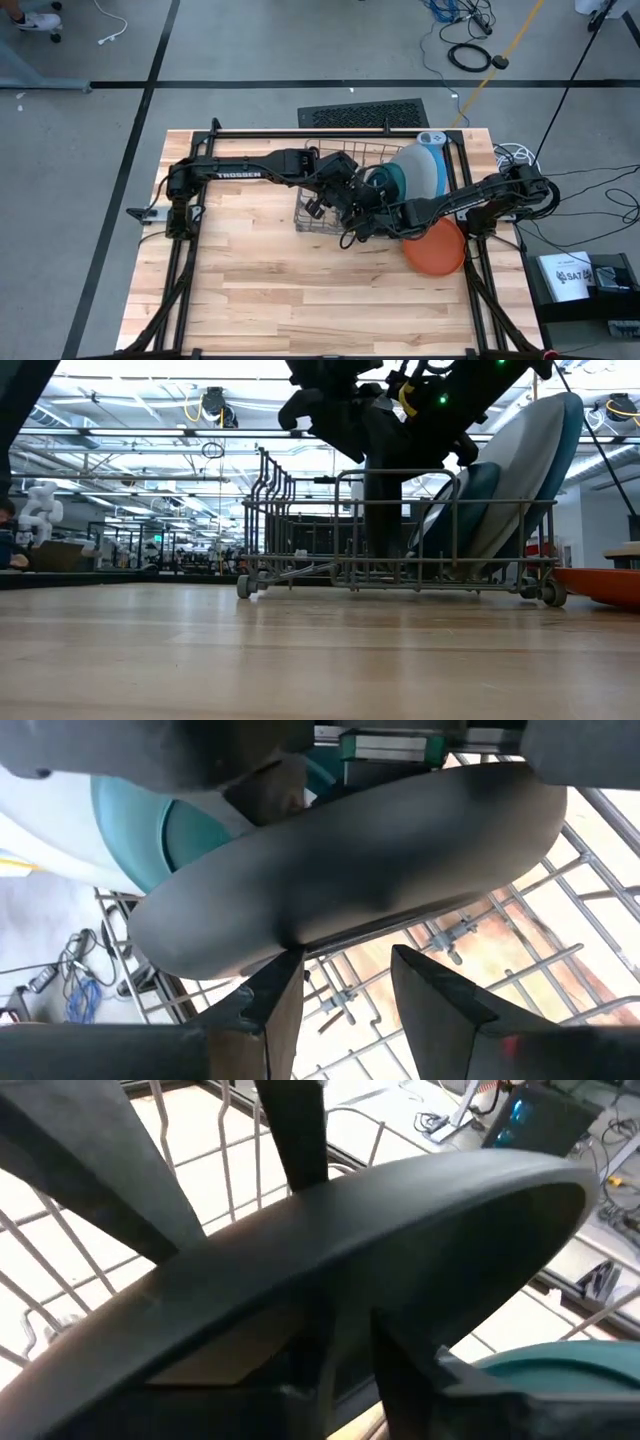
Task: Sort dishes
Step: Put the black plate into the dish rack
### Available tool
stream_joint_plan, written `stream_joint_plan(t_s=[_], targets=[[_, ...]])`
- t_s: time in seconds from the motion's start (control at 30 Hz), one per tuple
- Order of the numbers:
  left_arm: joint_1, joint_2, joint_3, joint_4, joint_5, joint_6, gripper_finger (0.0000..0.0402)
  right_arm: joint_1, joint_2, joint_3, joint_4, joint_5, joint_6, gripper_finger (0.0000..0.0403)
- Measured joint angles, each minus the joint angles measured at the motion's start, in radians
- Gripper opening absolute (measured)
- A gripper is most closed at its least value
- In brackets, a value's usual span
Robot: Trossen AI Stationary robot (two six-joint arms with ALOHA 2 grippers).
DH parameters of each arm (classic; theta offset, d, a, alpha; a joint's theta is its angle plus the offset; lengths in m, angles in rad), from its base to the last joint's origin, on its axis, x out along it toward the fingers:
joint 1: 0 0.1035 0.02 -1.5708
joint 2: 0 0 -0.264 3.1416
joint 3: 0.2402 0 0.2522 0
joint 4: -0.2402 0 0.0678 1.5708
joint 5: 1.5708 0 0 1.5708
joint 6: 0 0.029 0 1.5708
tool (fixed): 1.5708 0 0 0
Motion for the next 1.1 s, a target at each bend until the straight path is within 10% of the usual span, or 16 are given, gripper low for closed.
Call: stream_joint_plan(t_s=[0.43, 1.1], targets=[[0.0, 0.002, -0.003, -0.017, -0.005, -0.008, 0.0154, 0.002, -0.014, 0.0, 0.031, -0.007, -0.209, 0.0165], [0.002, -0.004, -0.001, -0.019, -0.045, -0.061, 0.0154, 0.002, -0.014, 0.063, -0.003, 0.151, -0.758, 0.0172]])
